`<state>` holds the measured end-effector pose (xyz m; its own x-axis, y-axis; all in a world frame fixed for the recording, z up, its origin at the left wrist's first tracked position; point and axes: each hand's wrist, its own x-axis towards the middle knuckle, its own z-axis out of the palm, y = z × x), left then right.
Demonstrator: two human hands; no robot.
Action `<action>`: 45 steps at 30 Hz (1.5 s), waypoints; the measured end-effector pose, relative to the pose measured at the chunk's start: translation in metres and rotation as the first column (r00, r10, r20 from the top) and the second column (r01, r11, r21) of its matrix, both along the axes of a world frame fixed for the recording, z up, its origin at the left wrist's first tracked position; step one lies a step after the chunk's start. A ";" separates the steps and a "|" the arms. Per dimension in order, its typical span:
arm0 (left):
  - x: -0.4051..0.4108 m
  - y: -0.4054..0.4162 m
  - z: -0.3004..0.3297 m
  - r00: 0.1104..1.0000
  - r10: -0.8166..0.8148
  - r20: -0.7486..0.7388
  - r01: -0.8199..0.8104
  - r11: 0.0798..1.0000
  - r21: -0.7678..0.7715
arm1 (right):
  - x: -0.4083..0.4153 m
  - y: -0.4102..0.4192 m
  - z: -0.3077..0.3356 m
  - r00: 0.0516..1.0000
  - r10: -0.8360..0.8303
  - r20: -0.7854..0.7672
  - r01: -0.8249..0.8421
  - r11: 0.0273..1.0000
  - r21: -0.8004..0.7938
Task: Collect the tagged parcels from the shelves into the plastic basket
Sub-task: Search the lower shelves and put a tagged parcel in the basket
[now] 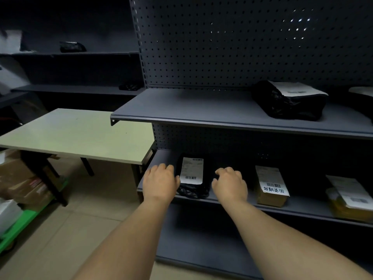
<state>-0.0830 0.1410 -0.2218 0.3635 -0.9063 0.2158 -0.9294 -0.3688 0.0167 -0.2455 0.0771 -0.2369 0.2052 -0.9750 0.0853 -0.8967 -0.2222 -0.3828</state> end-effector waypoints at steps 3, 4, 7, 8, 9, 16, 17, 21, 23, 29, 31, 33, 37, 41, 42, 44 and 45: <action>0.013 -0.018 -0.003 1.000 -0.017 -0.008 0.017 1.000 0.008 | 0.011 -0.016 -0.003 0.999 -0.019 -0.028 0.020 1.000 0.017; 0.017 -0.023 -0.005 1.000 -0.023 -0.011 0.023 1.000 0.014 | 0.014 -0.020 -0.004 0.999 -0.024 -0.039 0.025 1.000 0.019; 0.026 -0.034 -0.009 0.999 -0.041 -0.019 0.042 0.999 0.032 | 0.023 -0.027 -0.007 0.997 -0.048 -0.053 0.049 0.998 0.027; 0.029 -0.037 -0.010 0.999 -0.050 -0.020 0.050 0.998 0.036 | 0.026 -0.029 -0.009 0.997 -0.056 -0.054 0.057 0.998 0.029; 0.032 -0.040 -0.011 0.998 -0.058 -0.022 0.059 0.997 0.040 | 0.029 -0.030 -0.010 0.997 -0.061 -0.055 0.063 0.998 0.030; 0.061 -0.055 -0.020 0.993 -0.115 -0.037 0.117 0.991 0.059 | 0.055 -0.035 -0.020 0.992 -0.108 -0.062 0.111 0.993 0.042; 0.065 -0.056 -0.022 0.991 -0.127 -0.042 0.130 0.990 0.063 | 0.058 -0.035 -0.021 0.991 -0.118 -0.059 0.121 0.992 0.046; 0.082 -0.064 -0.031 0.984 -0.162 -0.070 0.167 0.983 0.072 | 0.072 -0.034 -0.028 0.985 -0.165 -0.057 0.169 0.983 0.077; 0.089 -0.069 -0.038 0.981 -0.170 -0.092 0.177 0.981 0.075 | 0.077 -0.037 -0.033 0.979 -0.198 -0.040 0.202 0.975 0.096; 0.095 -0.089 -0.069 0.969 -0.141 -0.205 0.160 0.984 0.079 | 0.085 -0.052 -0.057 0.957 -0.291 0.016 0.284 0.942 0.180; 0.095 -0.098 -0.080 0.956 -0.107 -0.274 0.132 0.988 0.075 | 0.084 -0.059 -0.066 0.946 -0.320 0.045 0.304 0.928 0.217; 0.094 -0.109 -0.094 0.925 -0.067 -0.375 0.099 0.993 0.068 | 0.083 -0.071 -0.079 0.934 -0.344 0.094 0.308 0.912 0.272; 0.090 -0.130 -0.120 0.752 0.069 -0.655 -0.016 0.996 0.087 | 0.081 -0.095 -0.101 0.880 -0.416 0.231 0.287 0.851 0.439; 0.091 -0.157 -0.148 0.603 0.209 -0.770 -0.107 0.978 0.182 | 0.083 -0.125 -0.119 0.825 -0.490 0.280 0.272 0.780 0.564; 0.092 -0.164 -0.155 0.568 0.238 -0.788 -0.128 0.971 0.201 | 0.084 -0.131 -0.124 0.804 -0.512 0.301 0.261 0.760 0.596; 0.093 -0.175 -0.165 0.508 0.275 -0.816 -0.151 0.961 0.230 | 0.086 -0.141 -0.135 0.754 -0.556 0.348 0.239 0.727 0.643; 0.092 -0.179 -0.169 0.484 0.285 -0.828 -0.157 0.958 0.238 | 0.087 -0.145 -0.140 0.719 -0.584 0.376 0.231 0.712 0.663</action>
